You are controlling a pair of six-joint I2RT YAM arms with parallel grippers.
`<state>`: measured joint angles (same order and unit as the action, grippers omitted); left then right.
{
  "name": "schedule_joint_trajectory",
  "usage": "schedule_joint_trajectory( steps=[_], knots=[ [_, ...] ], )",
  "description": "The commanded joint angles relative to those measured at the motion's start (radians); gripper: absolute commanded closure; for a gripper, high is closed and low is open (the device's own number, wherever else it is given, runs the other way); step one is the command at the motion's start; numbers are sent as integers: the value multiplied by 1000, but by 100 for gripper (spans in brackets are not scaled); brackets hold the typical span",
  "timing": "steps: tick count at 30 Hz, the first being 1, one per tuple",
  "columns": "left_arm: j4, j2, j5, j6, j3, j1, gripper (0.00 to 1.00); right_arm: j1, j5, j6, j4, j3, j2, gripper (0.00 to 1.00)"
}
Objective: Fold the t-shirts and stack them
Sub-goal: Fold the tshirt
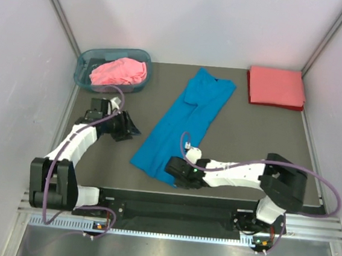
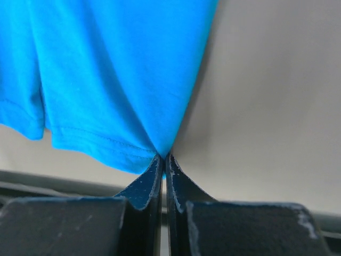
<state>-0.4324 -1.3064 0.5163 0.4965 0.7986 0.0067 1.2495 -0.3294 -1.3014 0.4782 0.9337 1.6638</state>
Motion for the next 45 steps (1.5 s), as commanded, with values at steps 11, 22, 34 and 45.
schedule_joint_trajectory(
  steps=[11, 22, 34, 45],
  knots=[
    [-71, 199, -13, 122, -93, -347, 44, 93, 81, -38, 172, -406, -505, 100],
    [-54, 239, -79, 215, -249, -533, 47, 114, 70, -52, 252, -464, -753, 100],
    [87, 222, -111, 316, -377, -652, 46, 162, 90, -133, 180, -521, -763, 71],
    [205, 203, -78, 359, -440, -685, 45, 206, 79, -225, 137, -607, -852, 68]
  ],
)
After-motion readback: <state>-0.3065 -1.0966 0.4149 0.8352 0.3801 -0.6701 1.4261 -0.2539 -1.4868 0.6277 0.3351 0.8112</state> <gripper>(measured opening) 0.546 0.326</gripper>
